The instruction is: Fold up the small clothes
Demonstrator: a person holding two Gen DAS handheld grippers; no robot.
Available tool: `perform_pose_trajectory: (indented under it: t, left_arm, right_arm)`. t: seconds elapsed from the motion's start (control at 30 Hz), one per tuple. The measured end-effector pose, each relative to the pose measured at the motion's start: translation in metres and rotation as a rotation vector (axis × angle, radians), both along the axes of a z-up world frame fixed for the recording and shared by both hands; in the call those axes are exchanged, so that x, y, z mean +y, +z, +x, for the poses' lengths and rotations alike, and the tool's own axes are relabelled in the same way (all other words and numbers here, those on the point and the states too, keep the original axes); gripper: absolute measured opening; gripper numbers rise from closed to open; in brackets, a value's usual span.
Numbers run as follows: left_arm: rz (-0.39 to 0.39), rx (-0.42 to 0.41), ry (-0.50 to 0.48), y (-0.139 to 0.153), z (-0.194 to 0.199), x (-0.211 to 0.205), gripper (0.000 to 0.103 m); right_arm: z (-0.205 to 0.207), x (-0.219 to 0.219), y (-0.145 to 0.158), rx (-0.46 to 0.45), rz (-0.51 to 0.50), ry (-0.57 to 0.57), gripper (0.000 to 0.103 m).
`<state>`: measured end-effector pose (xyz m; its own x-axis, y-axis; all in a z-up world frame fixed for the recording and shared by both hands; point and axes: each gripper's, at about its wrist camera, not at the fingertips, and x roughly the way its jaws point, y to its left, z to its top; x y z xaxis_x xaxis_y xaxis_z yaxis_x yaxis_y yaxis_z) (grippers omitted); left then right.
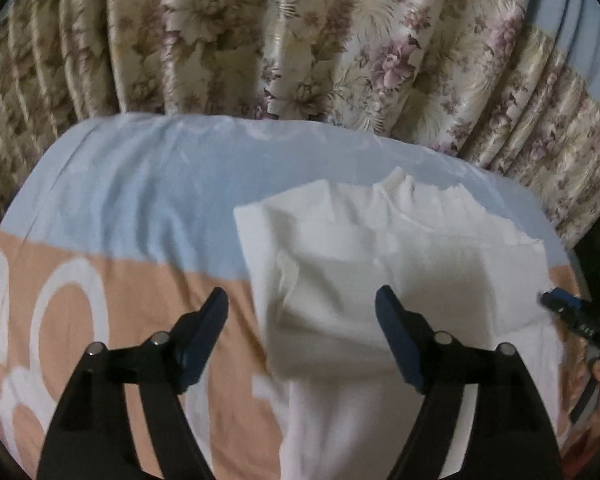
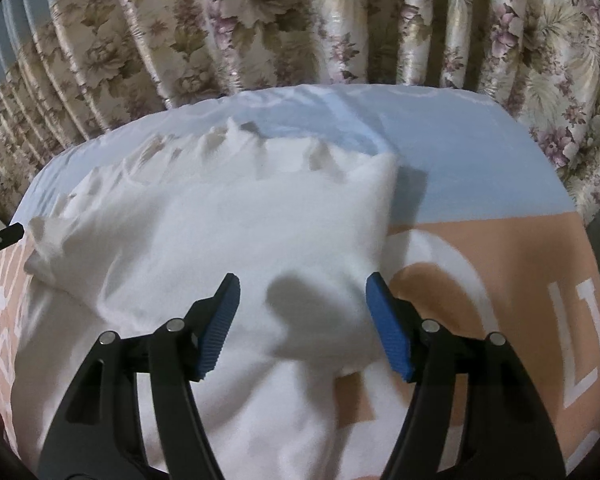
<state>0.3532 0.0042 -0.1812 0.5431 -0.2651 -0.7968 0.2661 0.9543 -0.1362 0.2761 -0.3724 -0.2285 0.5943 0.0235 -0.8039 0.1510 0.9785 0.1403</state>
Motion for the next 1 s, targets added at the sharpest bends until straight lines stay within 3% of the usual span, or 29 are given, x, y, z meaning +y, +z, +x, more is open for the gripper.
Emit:
perform_pose_trajectory:
  t: [0.1, 0.13, 0.17, 0.23, 0.33, 0.43, 0.6, 0.7, 0.77, 0.83, 0.97, 1.0]
  left_arm:
    - [0.043, 0.044, -0.045, -0.014, 0.019, -0.019, 0.075]
    - [0.050, 0.070, -0.062, -0.021, 0.024, -0.025, 0.062]
    - [0.057, 0.090, -0.069, -0.026, 0.026, -0.028, 0.041]
    - [0.086, 0.105, -0.061, -0.035, 0.029, -0.032, 0.036]
    - [0.062, 0.073, -0.056, -0.032, 0.026, -0.026, 0.025]
    - [0.039, 0.028, -0.034, -0.024, 0.022, -0.018, 0.022]
    - [0.028, -0.045, 0.017, -0.007, 0.025, -0.005, 0.022]
    - [0.031, 0.002, 0.029, -0.019, 0.037, 0.002, 0.022]
    - [0.034, 0.043, 0.028, -0.030, 0.039, 0.004, 0.023]
    - [0.051, 0.044, 0.034, -0.033, 0.035, 0.006, 0.032]
    - [0.034, 0.052, 0.072, -0.026, 0.026, 0.018, 0.060]
    - [0.040, 0.041, 0.082, -0.022, 0.022, 0.019, 0.062]
  right_arm:
    - [0.011, -0.011, 0.001, 0.007, -0.012, -0.021, 0.067]
    - [0.015, -0.014, 0.000, 0.016, -0.010, -0.028, 0.066]
    - [0.019, -0.017, -0.002, 0.026, -0.005, -0.032, 0.066]
    - [0.027, -0.022, -0.008, 0.048, 0.016, -0.032, 0.063]
    - [0.032, -0.023, -0.014, 0.047, 0.068, -0.004, 0.040]
    - [0.031, -0.014, -0.006, 0.004, 0.029, 0.014, 0.021]
    - [0.039, -0.010, 0.010, -0.079, 0.042, 0.039, 0.017]
    - [0.052, -0.014, -0.001, -0.033, 0.041, 0.033, 0.018]
    - [0.054, -0.018, -0.008, -0.005, 0.045, 0.021, 0.028]
    - [0.049, -0.022, -0.009, -0.003, 0.036, 0.005, 0.039]
    - [0.026, -0.017, 0.009, -0.043, -0.018, 0.000, 0.048]
    - [0.020, -0.011, 0.015, -0.060, -0.038, 0.012, 0.051]
